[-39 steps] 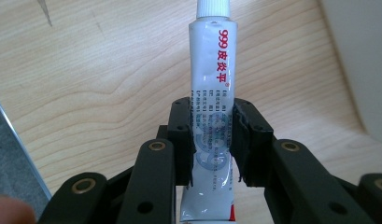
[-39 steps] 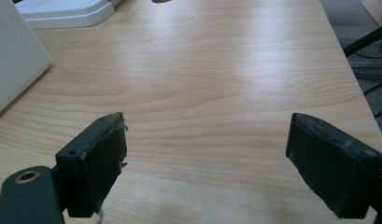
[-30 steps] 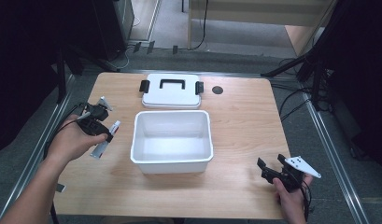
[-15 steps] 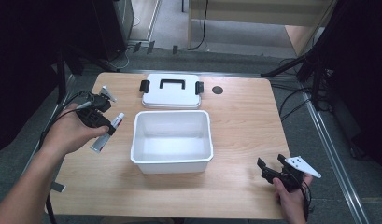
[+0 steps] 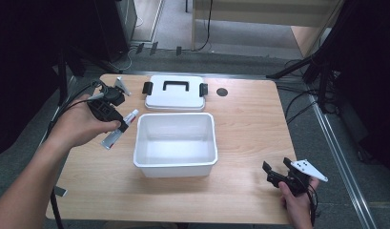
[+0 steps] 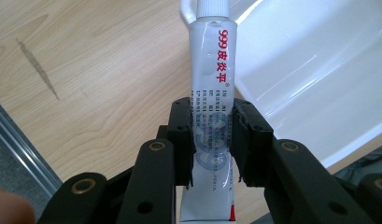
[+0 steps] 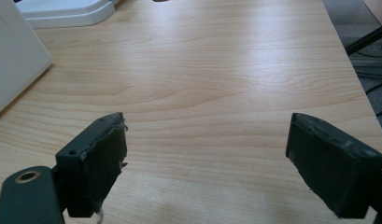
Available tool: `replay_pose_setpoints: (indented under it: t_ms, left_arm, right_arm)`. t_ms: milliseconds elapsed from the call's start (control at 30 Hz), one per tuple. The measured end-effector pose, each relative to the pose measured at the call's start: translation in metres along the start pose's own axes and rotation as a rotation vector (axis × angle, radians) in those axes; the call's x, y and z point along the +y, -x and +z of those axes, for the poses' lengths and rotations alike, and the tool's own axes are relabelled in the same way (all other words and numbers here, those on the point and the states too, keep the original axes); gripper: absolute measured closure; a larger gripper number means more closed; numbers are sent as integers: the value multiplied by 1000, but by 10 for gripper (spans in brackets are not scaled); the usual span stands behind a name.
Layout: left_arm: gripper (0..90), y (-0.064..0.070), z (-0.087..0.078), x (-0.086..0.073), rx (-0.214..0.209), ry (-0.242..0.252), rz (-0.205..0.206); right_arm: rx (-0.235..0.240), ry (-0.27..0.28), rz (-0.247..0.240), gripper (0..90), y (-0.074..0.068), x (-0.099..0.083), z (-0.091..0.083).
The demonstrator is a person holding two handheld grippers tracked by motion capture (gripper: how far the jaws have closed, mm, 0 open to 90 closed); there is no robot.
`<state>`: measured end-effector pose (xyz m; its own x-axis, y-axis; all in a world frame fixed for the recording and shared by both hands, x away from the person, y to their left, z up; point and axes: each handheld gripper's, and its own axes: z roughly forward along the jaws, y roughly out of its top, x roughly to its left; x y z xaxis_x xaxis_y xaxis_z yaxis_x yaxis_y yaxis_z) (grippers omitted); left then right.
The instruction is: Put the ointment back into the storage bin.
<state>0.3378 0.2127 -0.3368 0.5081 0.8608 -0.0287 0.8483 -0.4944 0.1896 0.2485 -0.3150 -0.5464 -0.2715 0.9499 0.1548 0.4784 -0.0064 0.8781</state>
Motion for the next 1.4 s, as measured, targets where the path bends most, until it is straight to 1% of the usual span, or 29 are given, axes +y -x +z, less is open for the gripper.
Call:
replay_pose_setpoints:
  t_ms: [33, 100, 133, 167, 233, 300, 500, 533, 567, 733, 800, 900, 1100, 1200, 1400]
  left_arm:
    - [716, 2, -1, 2, -6, -6, 9]
    - [716, 7, -3, 7, -19, 4, 15]
    - [716, 7, -3, 7, -19, 4, 15]
    - [716, 10, -3, 9, -27, 14, 18]
    - [716, 14, -3, 13, -25, 9, 37]
    - [716, 17, -2, 15, -28, 15, 32]
    - [716, 28, 2, 25, -45, 10, 67]
    - [716, 28, 2, 25, -45, 10, 67]
    - [716, 31, 5, 28, -47, 17, 68]
    - [716, 34, 9, 33, -53, 8, 80]
    - [716, 34, 13, 36, -63, 7, 75]
    - [716, 35, 16, 38, -68, 11, 77]
    - [716, 44, 22, 45, -80, 0, 101]
    - [716, 46, 25, 46, -80, 1, 99]
    - [716, 48, 34, 48, -76, -9, 109]
  right_arm:
    - [0, 0, 0, 128, 0, 0, 0]
    - [4, 0, -1, 128, 0, 0, 0]
    - [4, 0, -1, 128, 0, 0, 0]
    - [4, 1, -2, 128, 0, 0, 0]
    - [3, 2, -2, 128, 0, 0, 0]
    - [3, 2, -2, 128, 0, 0, 0]
    - [-1, 6, 1, 126, 0, 0, -1]
    - [-1, 6, 1, 126, 0, 0, -1]
    - [-2, 8, -1, 125, -1, 0, -1]
    - [-1, 12, -5, 125, 0, 0, -1]
    - [0, 12, -5, 125, 0, 0, -1]
    - [0, 12, -3, 125, 0, 0, -1]
    - [1, 10, -1, 125, 0, 0, -1]
    - [1, 10, -2, 125, 0, 0, -1]
    - [1, 11, 0, 125, 0, 0, -1]
